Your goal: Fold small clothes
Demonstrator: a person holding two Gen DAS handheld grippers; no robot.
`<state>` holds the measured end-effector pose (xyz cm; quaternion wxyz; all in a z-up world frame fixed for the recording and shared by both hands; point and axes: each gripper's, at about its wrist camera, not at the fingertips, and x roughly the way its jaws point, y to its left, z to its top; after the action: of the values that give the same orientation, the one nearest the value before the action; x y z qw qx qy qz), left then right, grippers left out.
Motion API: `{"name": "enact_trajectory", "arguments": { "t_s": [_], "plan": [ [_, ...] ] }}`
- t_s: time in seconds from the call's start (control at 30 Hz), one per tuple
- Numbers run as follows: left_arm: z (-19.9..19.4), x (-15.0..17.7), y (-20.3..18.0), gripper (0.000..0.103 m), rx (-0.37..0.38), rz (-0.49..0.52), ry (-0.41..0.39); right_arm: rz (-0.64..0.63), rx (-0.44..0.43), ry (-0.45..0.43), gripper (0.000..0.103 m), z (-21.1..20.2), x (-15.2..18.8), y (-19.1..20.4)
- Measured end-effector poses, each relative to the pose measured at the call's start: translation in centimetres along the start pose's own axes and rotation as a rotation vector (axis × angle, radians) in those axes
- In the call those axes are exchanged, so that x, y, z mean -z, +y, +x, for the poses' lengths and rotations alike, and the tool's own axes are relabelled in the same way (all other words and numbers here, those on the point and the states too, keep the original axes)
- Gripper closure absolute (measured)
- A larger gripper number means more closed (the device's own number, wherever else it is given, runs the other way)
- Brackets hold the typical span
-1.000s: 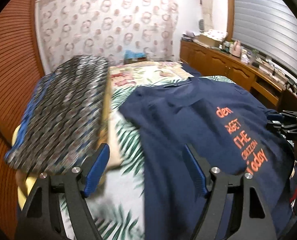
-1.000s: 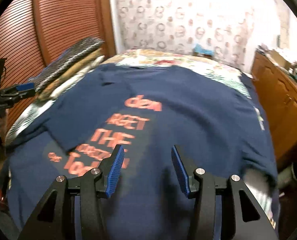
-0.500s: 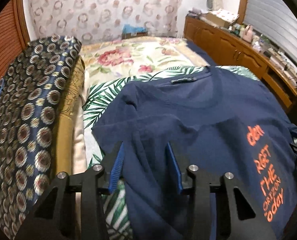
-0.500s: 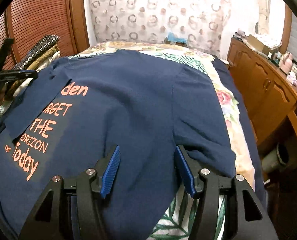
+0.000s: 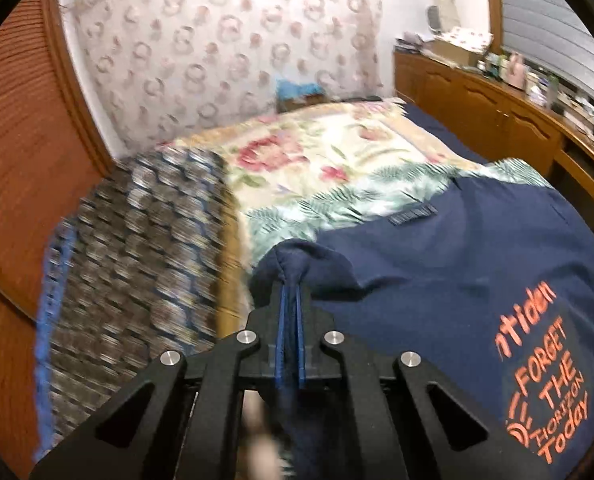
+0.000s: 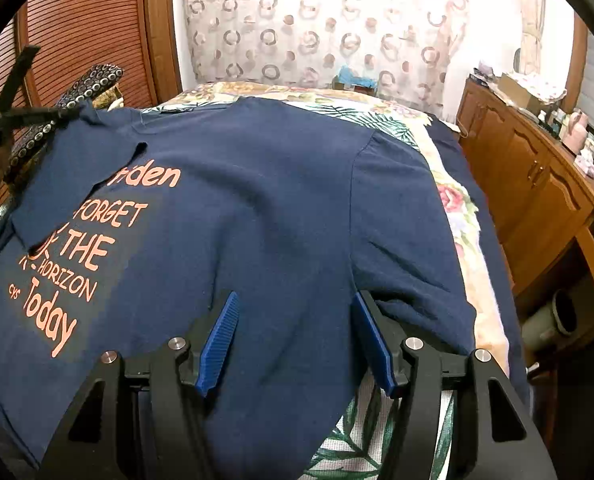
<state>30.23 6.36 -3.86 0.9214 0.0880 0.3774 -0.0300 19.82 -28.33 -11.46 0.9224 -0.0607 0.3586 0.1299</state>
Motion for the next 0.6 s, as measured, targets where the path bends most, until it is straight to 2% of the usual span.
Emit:
{"name": "enact_trajectory", "arguments": {
  "t_s": [0.17, 0.23, 0.3, 0.33, 0.37, 0.43, 0.5, 0.6],
  "plan": [
    [0.3, -0.5, 1.3, 0.097, -0.030, -0.006, 0.008, 0.000, 0.000, 0.000, 0.041, 0.0, 0.0, -0.1],
    [-0.1, -0.4, 1.3, 0.093, -0.014, -0.011, -0.008, 0.000, 0.000, 0.000, 0.041, 0.0, 0.0, 0.0],
    [-1.2, -0.1, 0.6, 0.075, 0.022, -0.022, -0.038, 0.000, 0.000, 0.000, 0.041, 0.1, 0.0, 0.0],
    [-1.6, 0.0, 0.3, 0.070, 0.039, -0.023, -0.050, 0.000, 0.000, 0.000, 0.041, 0.1, 0.0, 0.0],
    [-2.0, 0.1, -0.3, 0.058, 0.064, -0.018, -0.068, 0.001, 0.000, 0.000, 0.041, 0.0, 0.0, 0.0],
    [-2.8, 0.2, -1.6, 0.051, 0.105, -0.002, -0.086, 0.001, 0.001, 0.000, 0.041, 0.0, 0.0, 0.0],
    [-3.2, 0.3, -3.2, 0.036, 0.157, 0.021, -0.094, 0.001, 0.000, 0.000, 0.041, 0.1, 0.0, 0.0],
    [-3.9, 0.3, -5.6, 0.024, 0.230, 0.071, -0.123, 0.001, 0.003, -0.001, 0.041, 0.1, 0.0, 0.0]
  ]
}}
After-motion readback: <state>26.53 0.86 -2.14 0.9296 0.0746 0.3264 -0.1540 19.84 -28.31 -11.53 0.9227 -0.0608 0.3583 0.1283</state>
